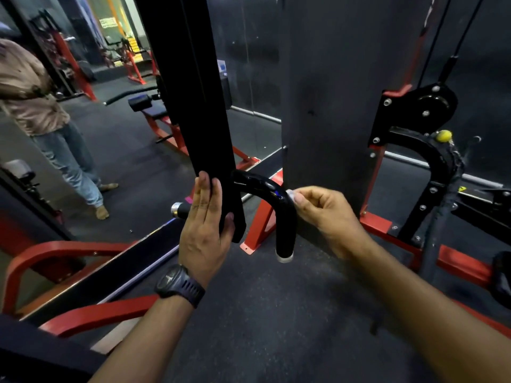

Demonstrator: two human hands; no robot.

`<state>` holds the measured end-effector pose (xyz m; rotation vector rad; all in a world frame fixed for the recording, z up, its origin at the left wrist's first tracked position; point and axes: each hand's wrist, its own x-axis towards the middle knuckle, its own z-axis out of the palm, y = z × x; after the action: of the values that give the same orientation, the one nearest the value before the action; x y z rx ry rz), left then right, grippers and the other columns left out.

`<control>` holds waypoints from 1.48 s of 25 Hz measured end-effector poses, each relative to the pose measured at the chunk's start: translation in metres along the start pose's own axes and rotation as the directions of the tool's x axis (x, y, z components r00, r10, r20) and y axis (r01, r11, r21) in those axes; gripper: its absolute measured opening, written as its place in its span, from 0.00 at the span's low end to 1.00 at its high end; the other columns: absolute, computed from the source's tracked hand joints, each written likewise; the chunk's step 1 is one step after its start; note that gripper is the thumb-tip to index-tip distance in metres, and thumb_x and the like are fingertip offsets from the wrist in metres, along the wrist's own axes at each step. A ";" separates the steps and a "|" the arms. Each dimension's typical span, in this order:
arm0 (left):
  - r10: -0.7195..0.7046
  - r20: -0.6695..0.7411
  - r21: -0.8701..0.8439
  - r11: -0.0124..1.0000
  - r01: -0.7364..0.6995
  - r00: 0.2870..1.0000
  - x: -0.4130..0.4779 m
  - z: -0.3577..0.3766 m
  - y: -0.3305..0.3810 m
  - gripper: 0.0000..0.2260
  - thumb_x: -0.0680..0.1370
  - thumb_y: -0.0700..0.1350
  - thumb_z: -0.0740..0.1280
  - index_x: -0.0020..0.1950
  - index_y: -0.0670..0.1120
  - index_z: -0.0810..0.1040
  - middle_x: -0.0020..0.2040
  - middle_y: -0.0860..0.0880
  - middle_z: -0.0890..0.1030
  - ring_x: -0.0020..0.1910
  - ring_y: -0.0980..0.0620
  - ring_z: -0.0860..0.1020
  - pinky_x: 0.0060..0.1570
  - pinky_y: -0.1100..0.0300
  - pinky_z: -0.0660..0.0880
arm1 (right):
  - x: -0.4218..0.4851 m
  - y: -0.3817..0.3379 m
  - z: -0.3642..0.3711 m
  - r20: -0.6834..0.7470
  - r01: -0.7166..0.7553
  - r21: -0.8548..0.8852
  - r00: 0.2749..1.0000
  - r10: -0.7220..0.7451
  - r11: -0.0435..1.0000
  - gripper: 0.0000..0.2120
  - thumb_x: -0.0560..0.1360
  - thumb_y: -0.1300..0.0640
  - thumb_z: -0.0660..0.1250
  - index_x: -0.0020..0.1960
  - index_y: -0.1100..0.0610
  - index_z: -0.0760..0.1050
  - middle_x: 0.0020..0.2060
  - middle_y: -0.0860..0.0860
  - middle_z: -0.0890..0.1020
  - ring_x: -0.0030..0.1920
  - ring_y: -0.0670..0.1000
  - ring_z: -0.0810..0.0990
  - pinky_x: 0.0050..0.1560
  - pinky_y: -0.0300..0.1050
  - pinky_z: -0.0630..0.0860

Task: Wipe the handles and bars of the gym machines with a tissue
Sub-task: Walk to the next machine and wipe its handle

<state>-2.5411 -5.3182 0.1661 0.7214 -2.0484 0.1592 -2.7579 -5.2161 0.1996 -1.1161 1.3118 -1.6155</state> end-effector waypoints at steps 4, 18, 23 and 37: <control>0.073 0.007 0.090 0.993 -0.073 0.997 0.003 -0.005 -0.008 0.32 0.78 0.42 0.67 0.78 0.39 0.55 0.78 0.41 0.56 0.78 0.45 0.57 0.70 0.45 0.68 | 0.013 -0.018 -0.002 0.105 0.046 -0.055 0.994 -0.040 0.997 0.06 0.78 0.64 0.67 0.52 0.62 0.82 0.43 0.54 0.86 0.44 0.46 0.82 0.48 0.37 0.79; 0.048 -0.041 0.094 0.995 -0.044 0.998 -0.001 -0.004 -0.001 0.31 0.78 0.42 0.67 0.77 0.39 0.58 0.78 0.42 0.58 0.77 0.43 0.62 0.72 0.48 0.66 | 0.052 -0.056 0.027 0.265 0.148 -0.329 0.962 -0.060 0.933 0.06 0.79 0.59 0.68 0.48 0.61 0.81 0.42 0.56 0.86 0.42 0.49 0.83 0.48 0.44 0.81; 0.053 -0.057 0.120 0.992 -0.046 0.997 0.000 -0.006 -0.004 0.31 0.77 0.42 0.69 0.76 0.39 0.60 0.77 0.40 0.60 0.76 0.44 0.62 0.75 0.52 0.61 | 0.053 -0.065 0.031 0.277 0.052 -0.307 0.960 0.037 0.950 0.05 0.78 0.58 0.69 0.47 0.60 0.81 0.43 0.59 0.86 0.43 0.52 0.84 0.48 0.47 0.81; 0.050 -0.073 0.056 0.997 -0.046 0.996 0.000 -0.004 -0.001 0.31 0.77 0.40 0.68 0.77 0.38 0.59 0.77 0.40 0.59 0.77 0.43 0.60 0.75 0.52 0.59 | 0.044 -0.077 0.048 0.446 0.595 -0.631 0.804 -0.394 0.499 0.05 0.77 0.55 0.71 0.50 0.54 0.84 0.45 0.45 0.86 0.46 0.42 0.84 0.48 0.43 0.82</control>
<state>-2.5375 -5.3170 0.1685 0.6903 -1.9977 0.2668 -2.7299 -5.2583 0.2872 -2.3341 1.6257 -1.1977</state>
